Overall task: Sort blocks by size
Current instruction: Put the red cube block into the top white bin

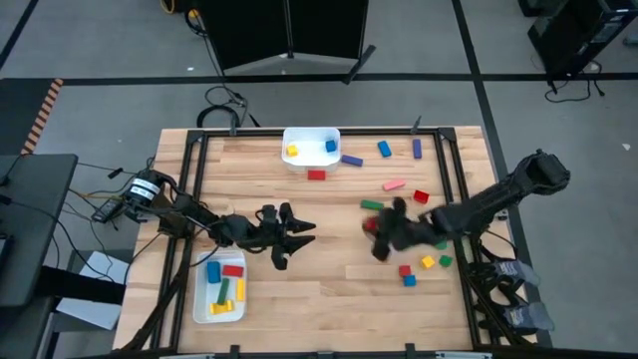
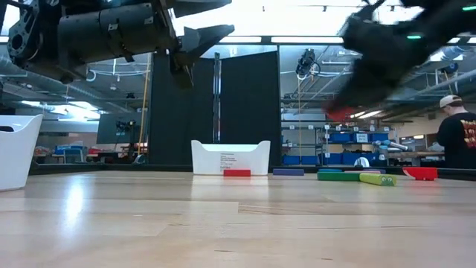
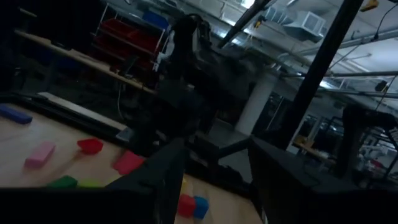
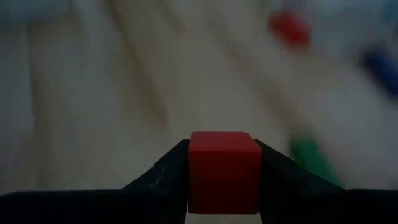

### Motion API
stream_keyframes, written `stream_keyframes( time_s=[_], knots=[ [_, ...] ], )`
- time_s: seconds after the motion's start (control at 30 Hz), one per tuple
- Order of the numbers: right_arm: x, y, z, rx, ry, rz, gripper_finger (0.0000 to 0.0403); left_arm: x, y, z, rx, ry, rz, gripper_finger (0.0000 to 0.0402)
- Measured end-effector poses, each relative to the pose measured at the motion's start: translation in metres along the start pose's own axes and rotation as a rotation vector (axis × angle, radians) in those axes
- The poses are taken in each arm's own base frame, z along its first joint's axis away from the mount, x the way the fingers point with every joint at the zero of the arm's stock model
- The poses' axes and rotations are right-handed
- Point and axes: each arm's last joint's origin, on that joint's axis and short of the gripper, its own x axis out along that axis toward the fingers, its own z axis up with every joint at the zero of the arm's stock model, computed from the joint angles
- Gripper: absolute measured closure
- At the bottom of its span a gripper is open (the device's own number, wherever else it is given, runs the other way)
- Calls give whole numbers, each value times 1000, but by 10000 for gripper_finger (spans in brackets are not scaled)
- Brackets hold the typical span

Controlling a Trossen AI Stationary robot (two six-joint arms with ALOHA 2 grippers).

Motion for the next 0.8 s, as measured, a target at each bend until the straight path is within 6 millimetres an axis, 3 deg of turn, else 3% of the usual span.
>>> stream_keyframes(
  time_s=[0.1,0.3,0.5,0.7,0.8],
  knots=[
    [17,-15,29,-15,-159,-16,261,1,2,1,0,-8,2,213],
    [48,-72,73,46,-358,-55,261,1,1,4,-13,-37,-9,214],
    [83,-116,97,59,-370,-76,261,1,-2,12,4,-63,-16,214],
    [121,-140,120,52,-380,-68,261,2,2,18,11,-81,4,214],
    [138,-150,130,53,-379,-73,242,2,3,18,7,-80,11,214]
  ],
)
